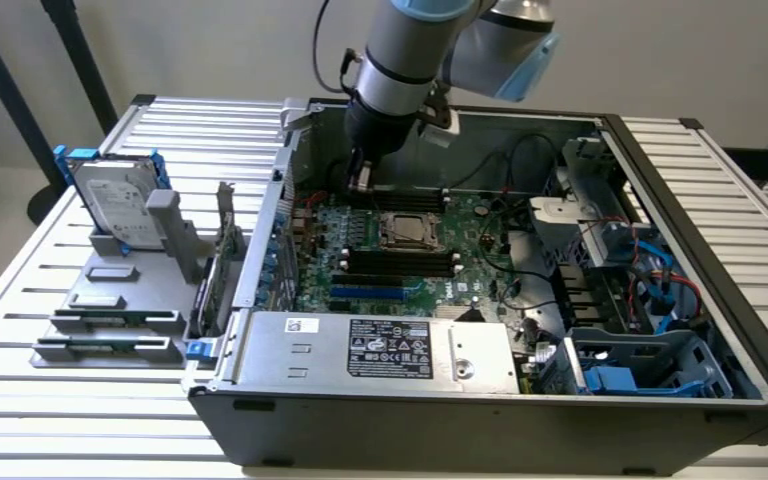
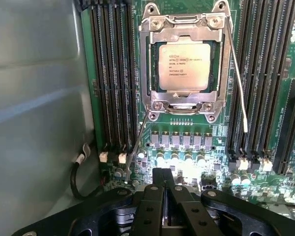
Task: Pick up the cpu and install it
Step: 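Install the first cpu locking lever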
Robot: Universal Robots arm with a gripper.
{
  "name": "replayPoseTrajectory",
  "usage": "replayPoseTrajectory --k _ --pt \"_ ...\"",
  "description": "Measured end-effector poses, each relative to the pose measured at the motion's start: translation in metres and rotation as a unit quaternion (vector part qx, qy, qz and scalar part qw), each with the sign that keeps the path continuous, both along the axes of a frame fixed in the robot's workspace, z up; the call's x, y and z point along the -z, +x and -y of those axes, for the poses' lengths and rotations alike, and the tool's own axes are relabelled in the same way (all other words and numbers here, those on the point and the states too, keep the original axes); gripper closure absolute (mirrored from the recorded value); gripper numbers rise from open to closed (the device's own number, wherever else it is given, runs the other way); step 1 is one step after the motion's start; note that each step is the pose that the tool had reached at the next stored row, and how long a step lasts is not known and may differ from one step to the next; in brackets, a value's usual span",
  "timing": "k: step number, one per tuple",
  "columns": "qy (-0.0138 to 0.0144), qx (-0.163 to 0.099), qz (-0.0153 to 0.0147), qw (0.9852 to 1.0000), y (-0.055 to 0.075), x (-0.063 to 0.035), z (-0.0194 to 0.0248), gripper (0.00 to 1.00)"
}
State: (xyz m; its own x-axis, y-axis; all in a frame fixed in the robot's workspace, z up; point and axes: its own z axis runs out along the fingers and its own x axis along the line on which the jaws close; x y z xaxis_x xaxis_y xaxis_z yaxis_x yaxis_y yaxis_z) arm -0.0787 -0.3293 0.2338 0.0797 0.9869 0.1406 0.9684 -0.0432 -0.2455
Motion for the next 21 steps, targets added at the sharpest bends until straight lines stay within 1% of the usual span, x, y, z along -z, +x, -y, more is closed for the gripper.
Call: replayPoseTrajectory --k 4,7,9,17,21 --pt "0.0003 0.032 0.0001 0.9995 0.0 0.0 0.0 0.89" --pt "0.0007 0.054 0.0001 0.9985 0.0 -0.0002 0.0 0.89" --pt "0.0016 0.066 -0.0001 0.9978 0.0 -0.0014 0.0 0.89" --pt "0.0135 0.1 -0.0026 0.9949 0.0 -0.0112 0.0009 0.89" --pt "0.0158 0.111 -0.0027 0.9937 -0.002 -0.0138 0.0012 0.89"
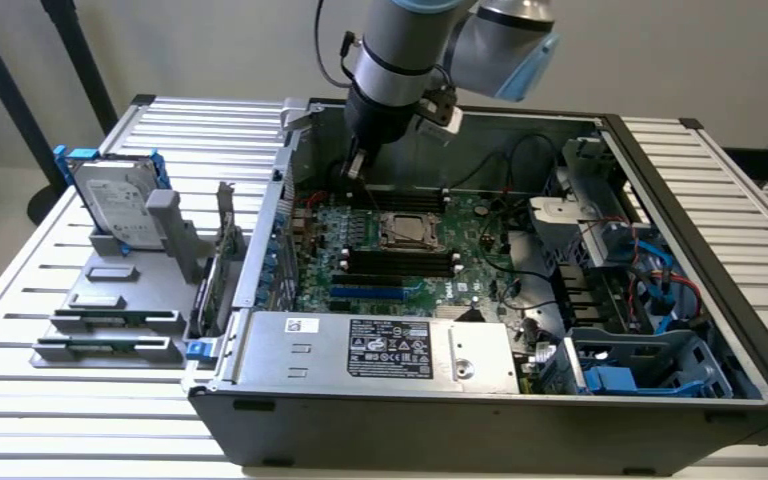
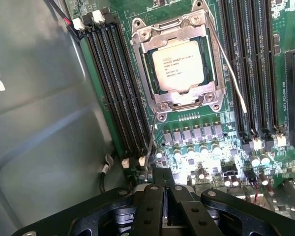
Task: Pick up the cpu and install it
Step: 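Install the first cpu locking lever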
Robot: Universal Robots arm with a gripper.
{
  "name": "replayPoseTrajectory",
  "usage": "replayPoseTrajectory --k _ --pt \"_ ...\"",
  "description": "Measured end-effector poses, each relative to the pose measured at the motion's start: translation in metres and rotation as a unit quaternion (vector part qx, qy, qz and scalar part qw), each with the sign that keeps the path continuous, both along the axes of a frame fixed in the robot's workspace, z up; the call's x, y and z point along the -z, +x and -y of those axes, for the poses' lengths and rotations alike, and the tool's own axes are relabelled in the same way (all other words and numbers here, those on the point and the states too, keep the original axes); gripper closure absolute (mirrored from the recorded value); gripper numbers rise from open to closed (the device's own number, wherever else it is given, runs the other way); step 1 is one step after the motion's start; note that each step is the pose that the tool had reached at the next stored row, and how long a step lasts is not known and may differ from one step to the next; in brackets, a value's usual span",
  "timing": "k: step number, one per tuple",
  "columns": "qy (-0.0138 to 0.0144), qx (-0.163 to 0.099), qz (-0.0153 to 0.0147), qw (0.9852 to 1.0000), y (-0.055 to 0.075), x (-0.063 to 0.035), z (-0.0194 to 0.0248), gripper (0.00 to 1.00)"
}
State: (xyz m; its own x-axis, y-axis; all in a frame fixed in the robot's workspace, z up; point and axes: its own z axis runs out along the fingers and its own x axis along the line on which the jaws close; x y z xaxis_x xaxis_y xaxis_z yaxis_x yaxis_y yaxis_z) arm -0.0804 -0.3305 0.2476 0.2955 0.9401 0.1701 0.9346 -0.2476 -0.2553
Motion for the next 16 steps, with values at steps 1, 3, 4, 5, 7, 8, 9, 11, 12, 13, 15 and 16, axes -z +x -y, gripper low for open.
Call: replayPoseTrajectory --k 1,3,4,5,7,8,9,11,12,13,15,16 --pt "0.0004 0.002 0.0 1.0 -0.0011 -0.0003 0.0001 0.89" --pt "0.0011 0.004 -0.0001 1.0 -0.0041 -0.0006 0.0004 0.89" --pt "0.0018 0.005 0.0 1.0 -0.0058 -0.0006 0.0005 0.89" --pt "0.003 0.008 0.0 1.0 -0.0072 -0.0006 0.0005 0.89" --pt "0.0068 0.017 -0.0001 0.9998 -0.0082 -0.0006 0.0005 0.89" --pt "0.0094 0.024 -0.0001 0.9997 -0.0085 -0.0006 0.0005 0.89" --pt "0.0111 0.029 0.0 0.9995 -0.0085 -0.0006 0.0005 0.89" --pt "0.0141 0.042 0.0 0.999 -0.0086 -0.0006 0.0004 0.89" --pt "0.0154 0.048 0.0 0.9987 -0.0086 -0.0006 0.0004 0.89" --pt "0.0167 0.054 0.0001 0.9984 -0.0086 -0.0006 0.0004 0.89" --pt "0.0196 0.065 0.0001 0.9977 -0.0086 -0.0006 0.0005 0.89" --pt "0.0215 0.069 0.0003 0.9974 -0.0086 -0.0006 0.0004 0.89"
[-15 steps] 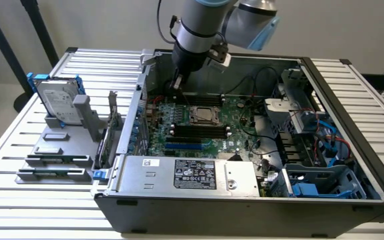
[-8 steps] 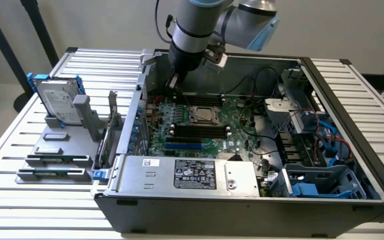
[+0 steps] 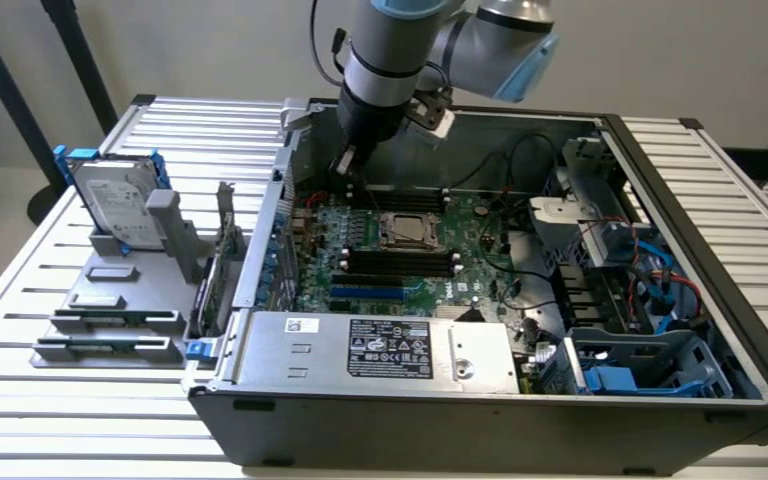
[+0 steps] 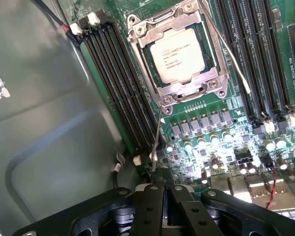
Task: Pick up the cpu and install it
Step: 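Install the first cpu locking lever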
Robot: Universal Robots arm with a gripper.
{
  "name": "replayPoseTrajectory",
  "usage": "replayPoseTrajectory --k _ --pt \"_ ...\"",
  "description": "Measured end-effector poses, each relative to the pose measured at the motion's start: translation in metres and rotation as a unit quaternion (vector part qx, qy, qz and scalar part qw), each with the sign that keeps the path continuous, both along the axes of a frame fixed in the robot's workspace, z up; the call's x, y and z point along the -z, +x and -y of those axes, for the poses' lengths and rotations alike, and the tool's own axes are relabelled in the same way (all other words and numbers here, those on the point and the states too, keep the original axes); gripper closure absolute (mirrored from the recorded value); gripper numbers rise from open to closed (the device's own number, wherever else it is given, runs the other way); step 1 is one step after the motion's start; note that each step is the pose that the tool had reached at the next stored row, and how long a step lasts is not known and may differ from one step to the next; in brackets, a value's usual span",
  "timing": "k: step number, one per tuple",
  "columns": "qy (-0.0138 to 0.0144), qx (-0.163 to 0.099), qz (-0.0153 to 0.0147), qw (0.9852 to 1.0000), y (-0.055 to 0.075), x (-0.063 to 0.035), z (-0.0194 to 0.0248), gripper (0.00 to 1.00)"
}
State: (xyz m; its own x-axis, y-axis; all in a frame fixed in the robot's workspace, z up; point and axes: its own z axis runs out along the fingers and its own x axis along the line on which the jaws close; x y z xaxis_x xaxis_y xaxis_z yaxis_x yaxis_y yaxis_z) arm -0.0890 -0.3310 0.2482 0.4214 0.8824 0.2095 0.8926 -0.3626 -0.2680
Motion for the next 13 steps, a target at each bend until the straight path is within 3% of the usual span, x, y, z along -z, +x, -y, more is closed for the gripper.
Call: replayPoseTrajectory --k 5,13 --pt "0.007 0.011 0.0004 0.9999 0.0008 0.0 0.0006 0.89" --pt "0.0087 0.019 0.0008 0.9998 0.0068 0.0 0.0018 0.89"
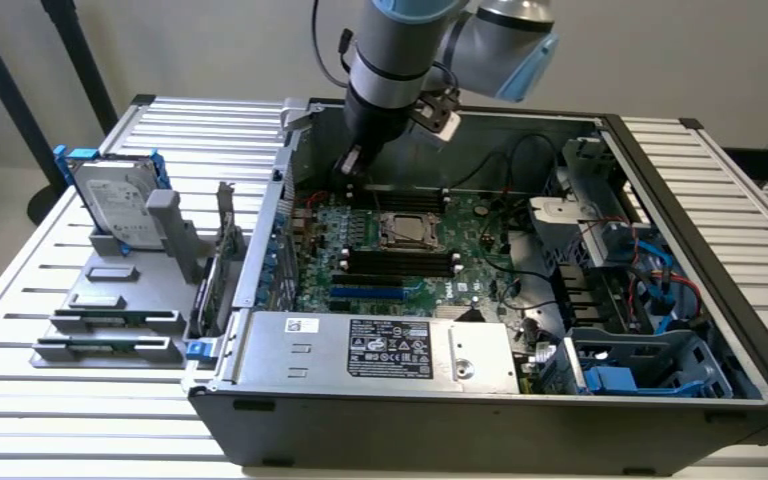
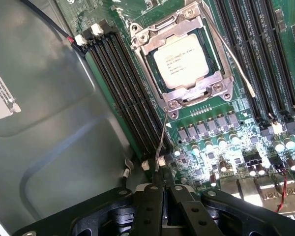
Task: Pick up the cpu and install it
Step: 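Install the first cpu locking lever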
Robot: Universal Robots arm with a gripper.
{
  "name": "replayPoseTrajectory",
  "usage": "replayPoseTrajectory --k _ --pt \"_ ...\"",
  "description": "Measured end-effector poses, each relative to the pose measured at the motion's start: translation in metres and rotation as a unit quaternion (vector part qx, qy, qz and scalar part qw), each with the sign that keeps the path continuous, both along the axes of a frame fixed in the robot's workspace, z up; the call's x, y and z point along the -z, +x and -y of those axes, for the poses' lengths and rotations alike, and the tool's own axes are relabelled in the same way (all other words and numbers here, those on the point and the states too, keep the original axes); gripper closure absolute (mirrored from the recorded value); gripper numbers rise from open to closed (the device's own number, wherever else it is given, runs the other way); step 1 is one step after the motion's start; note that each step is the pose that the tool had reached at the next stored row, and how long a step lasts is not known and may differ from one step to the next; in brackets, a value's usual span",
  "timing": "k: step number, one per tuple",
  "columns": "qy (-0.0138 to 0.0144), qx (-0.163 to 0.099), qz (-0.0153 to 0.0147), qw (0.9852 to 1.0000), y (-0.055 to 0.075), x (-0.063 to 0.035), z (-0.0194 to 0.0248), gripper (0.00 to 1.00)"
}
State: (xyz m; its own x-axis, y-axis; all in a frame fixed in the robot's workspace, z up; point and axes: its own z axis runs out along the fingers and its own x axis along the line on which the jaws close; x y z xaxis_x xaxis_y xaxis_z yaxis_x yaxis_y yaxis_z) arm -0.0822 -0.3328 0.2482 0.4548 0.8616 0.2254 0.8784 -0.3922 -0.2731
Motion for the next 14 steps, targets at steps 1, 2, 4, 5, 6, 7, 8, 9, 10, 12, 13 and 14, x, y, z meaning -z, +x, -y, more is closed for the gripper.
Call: replayPoseTrajectory --k 1,2,4,5,6,7,8,9,10,12,13,14 --pt "0.0 0.001 0.0002 1.0 0.001 0.0 0.0 0.89" --pt "0.0001 0.001 0.0004 1.0 0.003 0.0 0.0 0.89" --pt "0.0001 0.002 0.0008 1.0 0.006 -0.0001 0.0 0.89" --pt "0.0002 0.003 0.0009 1.0 0.008 0.0 0.0 0.89" --pt "0.0003 0.003 0.0011 1.0 0.01 0.0 0.0 0.89" --pt "0.0004 0.004 0.0012 1.0 0.012 0.0 0.0 0.89" --pt "0.0006 0.004 0.0014 1.0 0.014 0.0 0.0 0.89" --pt "0.0007 0.004 0.0016 1.0 0.017 0.0 0.0 0.89" --pt "0.0009 0.004 0.0018 1.0 0.019 0.0 0.0 0.89" --pt "0.0011 0.005 0.0024 1.0 0.022 0.0 0.0 0.89" --pt "0.0011 0.005 0.0028 1.0 0.024 0.0 0.0 0.89" --pt "0.0013 0.005 0.0033 1.0 0.025 0.0 0.0 0.89"
